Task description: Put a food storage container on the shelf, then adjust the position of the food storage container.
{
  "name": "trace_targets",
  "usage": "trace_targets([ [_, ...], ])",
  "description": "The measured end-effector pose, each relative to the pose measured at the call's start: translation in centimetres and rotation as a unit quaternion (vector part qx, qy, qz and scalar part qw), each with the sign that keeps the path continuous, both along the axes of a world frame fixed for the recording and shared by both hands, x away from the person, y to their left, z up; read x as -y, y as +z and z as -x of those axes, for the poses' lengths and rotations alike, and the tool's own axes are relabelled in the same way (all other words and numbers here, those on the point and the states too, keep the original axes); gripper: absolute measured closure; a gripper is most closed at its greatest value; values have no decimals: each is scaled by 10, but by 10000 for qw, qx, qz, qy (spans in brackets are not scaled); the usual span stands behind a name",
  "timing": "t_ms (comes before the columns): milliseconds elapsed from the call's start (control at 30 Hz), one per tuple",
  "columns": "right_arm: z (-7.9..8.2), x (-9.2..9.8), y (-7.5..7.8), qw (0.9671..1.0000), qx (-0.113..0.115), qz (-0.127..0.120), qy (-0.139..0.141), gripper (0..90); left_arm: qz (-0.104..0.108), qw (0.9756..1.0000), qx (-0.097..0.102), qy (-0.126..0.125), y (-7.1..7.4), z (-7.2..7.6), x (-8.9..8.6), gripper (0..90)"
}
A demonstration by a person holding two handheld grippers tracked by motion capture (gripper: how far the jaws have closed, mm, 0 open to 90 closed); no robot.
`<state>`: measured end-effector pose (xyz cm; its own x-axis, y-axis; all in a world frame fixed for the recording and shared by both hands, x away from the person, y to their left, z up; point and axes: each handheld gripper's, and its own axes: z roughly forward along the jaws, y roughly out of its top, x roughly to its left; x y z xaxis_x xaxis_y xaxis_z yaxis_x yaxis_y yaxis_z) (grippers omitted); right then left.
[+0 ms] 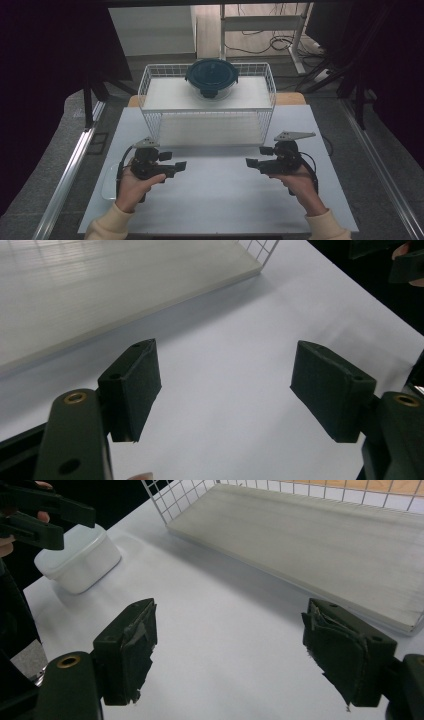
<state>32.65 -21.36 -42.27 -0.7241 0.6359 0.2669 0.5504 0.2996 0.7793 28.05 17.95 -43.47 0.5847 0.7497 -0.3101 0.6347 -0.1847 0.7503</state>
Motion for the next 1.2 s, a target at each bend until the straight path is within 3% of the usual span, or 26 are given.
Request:
trace_targets([
  [200,3,2,1,10000,16,-58,-21,216,-17,10000,43,24,3,5,-1,275],
  [400,3,5,1,9999,75,-56,-48,219,-14,9999,115,99,15,14,-7,274],
  [667,6,1,-2,10000,39,17,27,219,-71,9994,222,265,29,25,-25,275],
  [800,5,-1,-4,10000,-6,55,29,219,-58,9988,152,451,31,28,-43,284],
  [967,5,-4,-7,9999,-18,135,49,219,-94,9961,182,860,32,38,-80,316],
  [1100,4,-5,-8,9999,-37,137,64,219,-186,9921,38,1242,27,46,-111,349],
  [1133,4,-5,-9,9999,-40,143,67,219,-186,9921,38,1242,27,46,-111,358],
  [1200,5,-6,-9,9998,-55,161,68,219,-309,9888,-57,1459,20,52,-126,380],
])
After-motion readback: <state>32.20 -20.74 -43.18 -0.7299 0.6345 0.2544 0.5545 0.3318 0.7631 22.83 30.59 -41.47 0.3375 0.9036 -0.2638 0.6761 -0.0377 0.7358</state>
